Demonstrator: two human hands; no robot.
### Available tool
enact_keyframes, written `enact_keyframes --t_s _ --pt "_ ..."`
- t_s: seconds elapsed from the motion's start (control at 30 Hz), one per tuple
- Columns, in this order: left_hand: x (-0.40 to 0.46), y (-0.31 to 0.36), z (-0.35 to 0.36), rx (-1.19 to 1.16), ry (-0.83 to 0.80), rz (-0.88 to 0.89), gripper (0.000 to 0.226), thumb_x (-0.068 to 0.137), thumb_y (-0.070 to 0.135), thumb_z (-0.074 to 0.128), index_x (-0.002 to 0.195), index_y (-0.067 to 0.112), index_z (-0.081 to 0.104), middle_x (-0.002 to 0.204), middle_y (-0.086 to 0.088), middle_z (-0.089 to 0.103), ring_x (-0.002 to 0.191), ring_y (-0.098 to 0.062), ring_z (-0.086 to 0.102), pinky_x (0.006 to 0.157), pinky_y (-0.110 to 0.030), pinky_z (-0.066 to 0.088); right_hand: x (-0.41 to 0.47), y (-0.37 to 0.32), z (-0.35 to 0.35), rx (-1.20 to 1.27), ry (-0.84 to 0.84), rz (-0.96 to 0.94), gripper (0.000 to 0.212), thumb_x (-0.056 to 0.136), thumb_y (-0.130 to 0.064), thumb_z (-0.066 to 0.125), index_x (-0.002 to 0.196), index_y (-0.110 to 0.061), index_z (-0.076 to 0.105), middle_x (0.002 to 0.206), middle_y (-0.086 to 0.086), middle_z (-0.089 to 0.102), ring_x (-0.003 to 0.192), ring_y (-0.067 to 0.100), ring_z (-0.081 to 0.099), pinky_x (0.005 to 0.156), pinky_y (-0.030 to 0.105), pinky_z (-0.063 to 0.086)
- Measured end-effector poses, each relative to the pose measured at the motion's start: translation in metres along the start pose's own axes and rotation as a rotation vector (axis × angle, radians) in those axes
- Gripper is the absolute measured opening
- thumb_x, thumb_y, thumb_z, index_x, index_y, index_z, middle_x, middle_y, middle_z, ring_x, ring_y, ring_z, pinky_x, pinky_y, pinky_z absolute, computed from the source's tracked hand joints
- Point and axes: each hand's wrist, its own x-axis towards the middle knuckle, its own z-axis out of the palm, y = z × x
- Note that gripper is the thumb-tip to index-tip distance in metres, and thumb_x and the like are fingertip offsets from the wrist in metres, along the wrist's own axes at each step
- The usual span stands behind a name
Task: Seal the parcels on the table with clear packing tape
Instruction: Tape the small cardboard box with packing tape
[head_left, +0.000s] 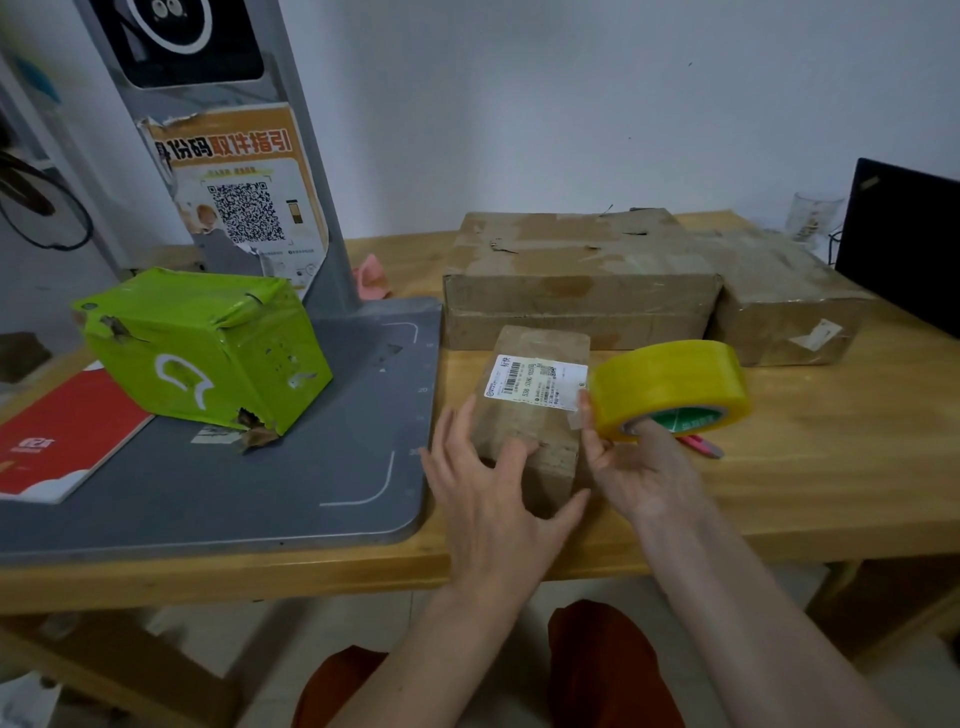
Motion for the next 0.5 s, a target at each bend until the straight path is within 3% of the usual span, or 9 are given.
enact_keyframes --t_s 0.07,0.13,0.2,0.23,0.27,0.3,0.4,0.5 --pt "0.000 -0.002 0.003 -0.066 0.001 -0.051 0.049 0.065 0.054 0.078 0.102 0.031 0.055 0.152 -0.006 0.026 0.143 -0.029 0.021 0.108 -0.054 0.038 -0.004 0.000 0.001 -0.007 0.003 0.000 0.040 0.094 -0.004 0.058 0.131 -0.002 0.043 0.118 0.033 0.058 0.100 0.039 0.066 0.057 0.037 0.061" --pt "0.004 -0.006 0.001 -0.212 0.020 -0.139 0.044 0.066 0.039 0.085 0.100 0.032 0.058 0.150 -0.001 0.025 0.139 -0.017 0.017 0.108 -0.030 0.033 -0.005 -0.003 0.002 -0.023 0.011 -0.007 0.030 0.096 -0.003 0.055 0.125 -0.002 0.047 0.112 0.030 0.058 0.092 0.036 0.067 0.054 0.035 0.060" --pt "0.015 -0.009 -0.011 -0.407 0.054 -0.312 0.036 0.071 0.029 0.085 0.096 0.031 0.059 0.146 0.002 0.029 0.135 -0.010 0.023 0.096 -0.009 0.027 -0.010 -0.007 0.008 -0.031 0.012 -0.031 0.011 0.098 -0.001 0.050 0.104 -0.002 0.059 0.107 0.026 0.055 0.089 0.035 0.066 0.052 0.035 0.059" --pt "0.024 -0.011 -0.019 -0.517 0.077 -0.429 0.029 0.076 0.026 0.082 0.095 0.030 0.060 0.142 0.003 0.034 0.131 -0.009 0.032 0.090 -0.005 0.030 -0.011 -0.008 0.010 -0.034 0.019 -0.056 0.023 0.099 0.000 0.048 0.087 -0.003 0.067 0.105 0.024 0.054 0.091 0.034 0.064 0.051 0.036 0.059" --pt "0.033 -0.014 -0.026 -0.631 0.112 -0.550 0.022 0.081 0.026 0.079 0.093 0.029 0.062 0.135 0.003 0.043 0.125 -0.011 0.043 0.090 -0.006 0.035 -0.014 -0.009 0.014 -0.037 0.029 -0.074 0.038 0.100 0.000 0.045 0.071 -0.005 0.069 0.103 0.023 0.053 0.093 0.034 0.063 0.051 0.036 0.060" --pt "0.042 -0.018 -0.032 -0.764 0.143 -0.665 0.015 0.084 0.028 0.077 0.090 0.028 0.063 0.126 0.002 0.053 0.117 -0.016 0.052 0.090 -0.016 0.043 -0.016 -0.010 0.018 -0.039 0.030 -0.095 0.040 0.101 -0.002 0.043 0.069 -0.004 0.067 0.101 0.023 0.053 0.091 0.034 0.063 0.053 0.035 0.060" --pt "0.060 -0.024 -0.049 -1.189 0.154 -0.981 0.010 0.088 0.035 0.071 0.087 0.025 0.066 0.105 -0.003 0.069 0.101 -0.023 0.063 0.085 -0.042 0.049 -0.021 -0.010 0.026 -0.025 -0.003 -0.095 0.017 0.103 -0.005 0.038 0.089 -0.002 0.047 0.100 0.023 0.056 0.084 0.032 0.064 0.057 0.034 0.059" --pt "0.073 -0.036 -0.064 -1.525 0.043 -1.275 0.029 0.090 0.042 0.064 0.108 0.019 0.065 0.115 -0.012 0.065 0.108 -0.033 0.059 0.098 -0.058 0.044 -0.013 -0.010 0.024 -0.054 -0.053 -0.068 0.018 0.102 -0.007 0.041 0.115 0.001 0.051 0.106 0.021 0.060 0.082 0.031 0.068 0.052 0.031 0.059"
